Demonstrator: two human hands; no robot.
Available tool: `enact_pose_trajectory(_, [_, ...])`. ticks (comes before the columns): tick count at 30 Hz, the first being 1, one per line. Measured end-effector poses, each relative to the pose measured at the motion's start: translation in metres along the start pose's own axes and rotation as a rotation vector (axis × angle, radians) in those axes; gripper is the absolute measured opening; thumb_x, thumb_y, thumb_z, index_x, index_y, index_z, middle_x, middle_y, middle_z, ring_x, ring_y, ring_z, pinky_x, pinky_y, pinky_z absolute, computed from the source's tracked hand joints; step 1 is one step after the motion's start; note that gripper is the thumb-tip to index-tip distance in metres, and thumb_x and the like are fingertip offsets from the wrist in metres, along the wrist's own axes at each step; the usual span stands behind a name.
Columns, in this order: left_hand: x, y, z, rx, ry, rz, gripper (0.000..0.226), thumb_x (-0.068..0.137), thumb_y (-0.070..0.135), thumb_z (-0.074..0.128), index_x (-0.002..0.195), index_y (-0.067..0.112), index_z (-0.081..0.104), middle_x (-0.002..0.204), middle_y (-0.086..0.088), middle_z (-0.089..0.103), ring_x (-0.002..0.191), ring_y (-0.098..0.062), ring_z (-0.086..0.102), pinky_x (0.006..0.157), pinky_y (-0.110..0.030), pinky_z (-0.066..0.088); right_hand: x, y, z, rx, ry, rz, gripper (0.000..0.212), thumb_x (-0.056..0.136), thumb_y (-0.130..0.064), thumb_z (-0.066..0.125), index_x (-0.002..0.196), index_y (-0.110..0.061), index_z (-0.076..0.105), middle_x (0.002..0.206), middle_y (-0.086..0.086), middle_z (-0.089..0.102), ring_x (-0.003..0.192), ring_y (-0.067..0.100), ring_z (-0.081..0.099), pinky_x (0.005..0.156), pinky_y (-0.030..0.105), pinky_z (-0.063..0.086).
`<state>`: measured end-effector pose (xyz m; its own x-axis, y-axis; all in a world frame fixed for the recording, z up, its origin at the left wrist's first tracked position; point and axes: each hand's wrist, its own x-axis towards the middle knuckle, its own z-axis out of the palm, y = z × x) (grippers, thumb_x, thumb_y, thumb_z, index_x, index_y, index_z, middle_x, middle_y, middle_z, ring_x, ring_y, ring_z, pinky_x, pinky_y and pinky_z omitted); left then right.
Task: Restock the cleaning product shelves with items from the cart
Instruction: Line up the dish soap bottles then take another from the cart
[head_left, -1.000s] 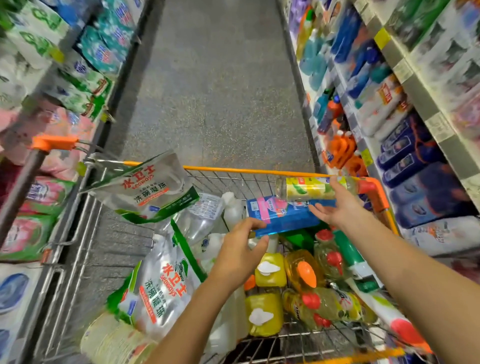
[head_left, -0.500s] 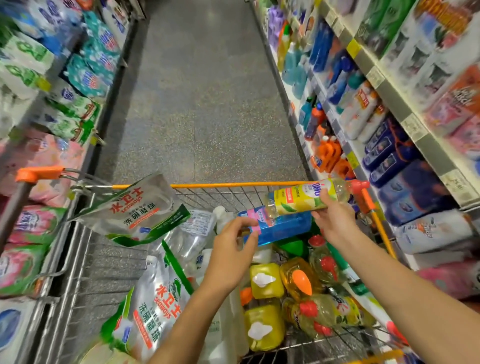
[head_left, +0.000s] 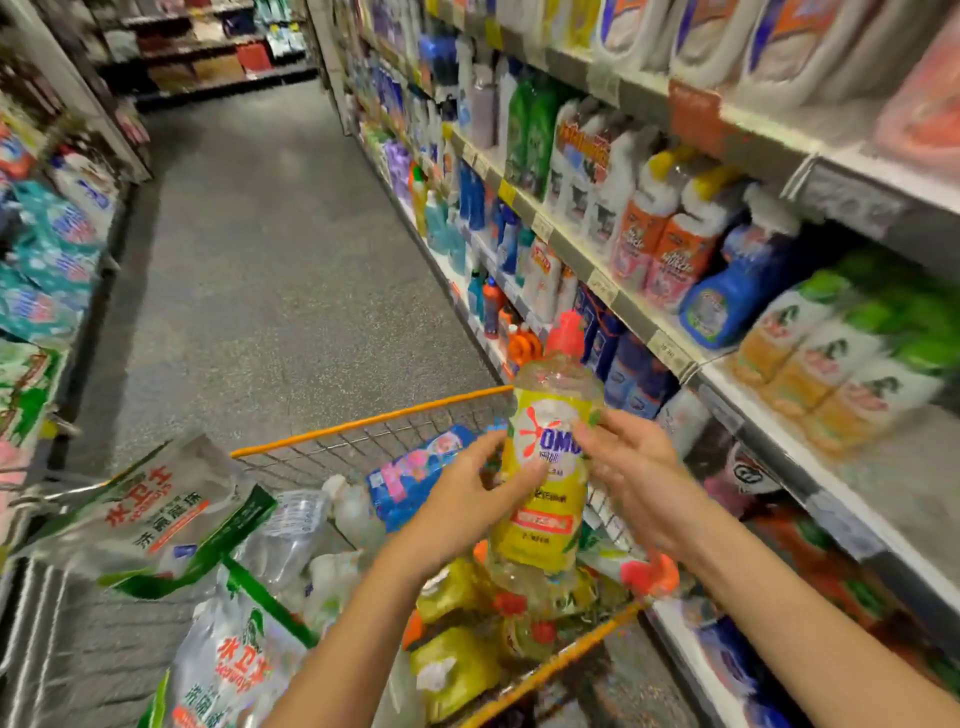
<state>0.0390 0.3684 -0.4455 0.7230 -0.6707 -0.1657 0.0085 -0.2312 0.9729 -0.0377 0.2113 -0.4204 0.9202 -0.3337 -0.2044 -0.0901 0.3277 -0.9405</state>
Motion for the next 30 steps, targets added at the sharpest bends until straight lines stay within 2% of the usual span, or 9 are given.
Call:
enact_pose_trajectory(2, [-0.009,0.014,0.028,-0.016,0.024,0.077,0.05,0.071,0.054,0.067,0.106,0.018,0.064,0.102,-0.004,0.072,0.09,-0.013,0.064,0.085,-0.038,0.055,-0.031,-0.015,-0.014,0.027,0.061,-0.057,0.055,0.067,-0.035,0.084,0.11,-0.008,0.064,0.101,0.01,0.074,0.09,0.019,0.071,0.075,0.028,0.058])
enact_pose_trajectory(4, [-0.021,0.028,0.057,-0.039,0.039,0.139,0.053,0.068,0.057,0.065,0.104,0.018,0.065,0.101,-0.003,0.071,0.089,-0.014,0.064,0.088,-0.043,0.053,-0.065,-0.029,-0.028,0.03,0.102,-0.124,0.047,0.074,-0.036,0.074,0.112,-0.012,0.061,0.095,0.003,0.074,0.084,0.012,0.071,0.067,0.021,0.056])
enact_pose_trajectory(8, [-0.044,0.055,0.12,-0.034,0.018,0.248,0.051,0.066,0.059,0.067,0.105,0.027,0.063,0.104,0.007,0.072,0.097,-0.013,0.067,0.089,-0.039,0.054,-0.136,-0.049,-0.06,-0.121,0.137,-0.248,0.04,0.081,-0.021,0.063,0.12,-0.02,0.055,0.105,-0.005,0.073,0.095,0.007,0.068,0.081,0.025,0.056])
enact_pose_trajectory(11, [-0.067,0.082,0.168,-0.064,-0.114,0.323,0.046,0.069,0.051,0.069,0.106,0.024,0.063,0.095,0.013,0.073,0.086,-0.003,0.067,0.076,-0.023,0.054,-0.188,-0.064,-0.09,-0.175,0.253,-0.365,0.039,0.077,-0.022,0.066,0.115,-0.019,0.058,0.102,-0.006,0.074,0.092,0.008,0.068,0.076,0.023,0.055])
enact_pose_trajectory(14, [-0.088,0.105,0.214,-0.074,-0.238,0.391,0.046,0.07,0.044,0.073,0.109,0.021,0.063,0.097,0.009,0.073,0.089,-0.003,0.067,0.074,-0.018,0.051,-0.242,-0.075,-0.118,-0.199,0.369,-0.434,0.035,0.077,-0.023,0.066,0.111,-0.02,0.06,0.1,-0.005,0.074,0.091,0.012,0.068,0.076,0.027,0.057])
enact_pose_trajectory(20, [-0.117,0.143,0.295,-0.077,-0.488,0.507,0.05,0.073,0.054,0.071,0.113,0.027,0.059,0.109,0.005,0.07,0.102,-0.016,0.066,0.085,-0.034,0.055,-0.335,-0.095,-0.16,-0.223,0.582,-0.554,0.038,0.076,-0.029,0.065,0.113,-0.023,0.06,0.107,-0.008,0.072,0.099,0.009,0.068,0.078,0.023,0.055])
enact_pose_trajectory(25, [-0.13,0.176,0.359,-0.102,-0.694,0.621,0.064,0.07,0.075,0.061,0.11,0.026,0.057,0.106,0.006,0.069,0.1,-0.013,0.065,0.085,-0.03,0.054,-0.396,-0.11,-0.189,-0.204,0.769,-0.646,0.033,0.077,-0.025,0.063,0.11,-0.024,0.06,0.104,-0.01,0.073,0.098,0.006,0.068,0.075,0.019,0.054])
enact_pose_trajectory(27, [-0.133,0.188,0.386,-0.143,-0.74,0.659,0.066,0.074,0.074,0.058,0.11,0.019,0.058,0.103,0.001,0.069,0.096,-0.015,0.065,0.082,-0.032,0.054,-0.416,-0.118,-0.201,-0.169,0.835,-0.682,0.034,0.077,-0.023,0.063,0.111,-0.02,0.06,0.103,-0.006,0.074,0.096,0.008,0.069,0.073,0.019,0.054])
enact_pose_trajectory(30, [-0.132,0.203,0.421,-0.22,-0.7,0.756,0.042,0.085,0.056,0.057,0.105,0.019,0.062,0.097,-0.001,0.069,0.089,-0.014,0.064,0.075,-0.029,0.053,-0.443,-0.128,-0.218,-0.136,0.941,-0.732,0.037,0.075,-0.027,0.064,0.11,-0.017,0.06,0.101,-0.003,0.075,0.093,0.011,0.07,0.071,0.02,0.055])
